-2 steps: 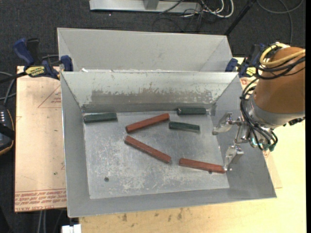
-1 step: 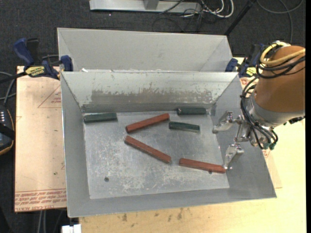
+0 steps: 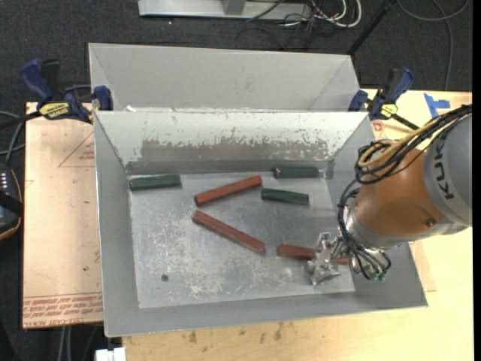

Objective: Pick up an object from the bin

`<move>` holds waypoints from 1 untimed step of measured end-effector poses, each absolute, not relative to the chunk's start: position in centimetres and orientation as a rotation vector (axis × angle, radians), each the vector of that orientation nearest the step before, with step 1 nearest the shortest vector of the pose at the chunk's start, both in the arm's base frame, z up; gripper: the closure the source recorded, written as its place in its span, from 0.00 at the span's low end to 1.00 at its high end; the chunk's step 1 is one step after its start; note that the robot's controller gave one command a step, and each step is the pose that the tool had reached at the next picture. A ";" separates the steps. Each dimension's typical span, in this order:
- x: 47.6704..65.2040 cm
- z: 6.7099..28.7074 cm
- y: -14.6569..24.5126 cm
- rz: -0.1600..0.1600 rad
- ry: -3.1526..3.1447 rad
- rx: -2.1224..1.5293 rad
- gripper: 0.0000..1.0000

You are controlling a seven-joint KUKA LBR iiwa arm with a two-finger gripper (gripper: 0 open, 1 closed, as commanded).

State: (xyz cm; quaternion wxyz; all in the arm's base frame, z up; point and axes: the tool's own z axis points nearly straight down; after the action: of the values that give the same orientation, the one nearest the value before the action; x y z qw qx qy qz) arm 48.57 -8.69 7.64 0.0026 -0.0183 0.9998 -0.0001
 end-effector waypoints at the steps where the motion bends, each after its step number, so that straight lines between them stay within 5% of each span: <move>1: 48.6 7.6 -8.7 -0.001 3.136 -0.058 1.00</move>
Offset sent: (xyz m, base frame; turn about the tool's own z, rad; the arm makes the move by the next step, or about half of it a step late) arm 0.0115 -0.0238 -0.0064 -0.1542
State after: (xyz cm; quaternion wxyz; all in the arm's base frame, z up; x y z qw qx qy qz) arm 48.57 -8.69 7.64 0.0027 -0.0185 0.9998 -0.0002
